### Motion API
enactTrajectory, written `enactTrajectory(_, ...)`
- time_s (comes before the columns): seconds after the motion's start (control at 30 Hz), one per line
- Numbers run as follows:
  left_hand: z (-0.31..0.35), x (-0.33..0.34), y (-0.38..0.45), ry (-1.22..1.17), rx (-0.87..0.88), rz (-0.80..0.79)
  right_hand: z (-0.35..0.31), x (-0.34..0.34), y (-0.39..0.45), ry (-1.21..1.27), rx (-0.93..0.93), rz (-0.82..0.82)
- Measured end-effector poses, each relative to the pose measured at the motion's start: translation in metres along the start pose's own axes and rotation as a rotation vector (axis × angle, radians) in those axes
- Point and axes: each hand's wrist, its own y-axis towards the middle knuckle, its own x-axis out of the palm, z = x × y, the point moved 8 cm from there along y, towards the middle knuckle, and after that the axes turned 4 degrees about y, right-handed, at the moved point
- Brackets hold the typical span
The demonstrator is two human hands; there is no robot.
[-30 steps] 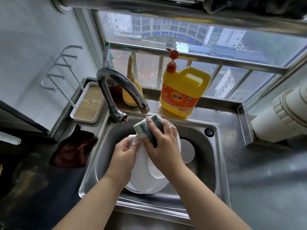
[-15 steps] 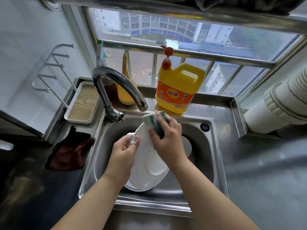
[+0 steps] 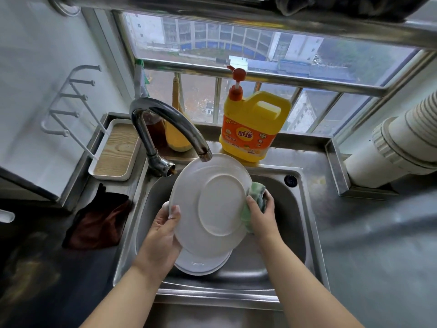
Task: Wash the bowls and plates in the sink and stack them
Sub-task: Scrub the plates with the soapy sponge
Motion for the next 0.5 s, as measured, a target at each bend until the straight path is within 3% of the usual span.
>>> enactTrajectory(0.13, 0.006, -0.011, 0.002, 0.305, -0.161, -0.216, -0.046, -0.009, -0.003, -0.155, -0.276, -0.102)
enactTrajectory(0.23, 0.021, -0.001, 0.013, 0.371, -0.234, -0.234, -0.075, -0.001, -0.010, -0.373, -0.433, -0.261)
enactTrajectory(0.33, 0.040, 0.027, 0.026, 0.439, -0.161, -0.201, -0.091, 0.013, -0.025, -0.549, -0.547, -0.339)
enactTrajectory(0.5, 0.031, 0.055, 0.024, 0.520, 0.004, -0.136, -0.095, 0.028, -0.040, -0.608, -0.533, -0.047)
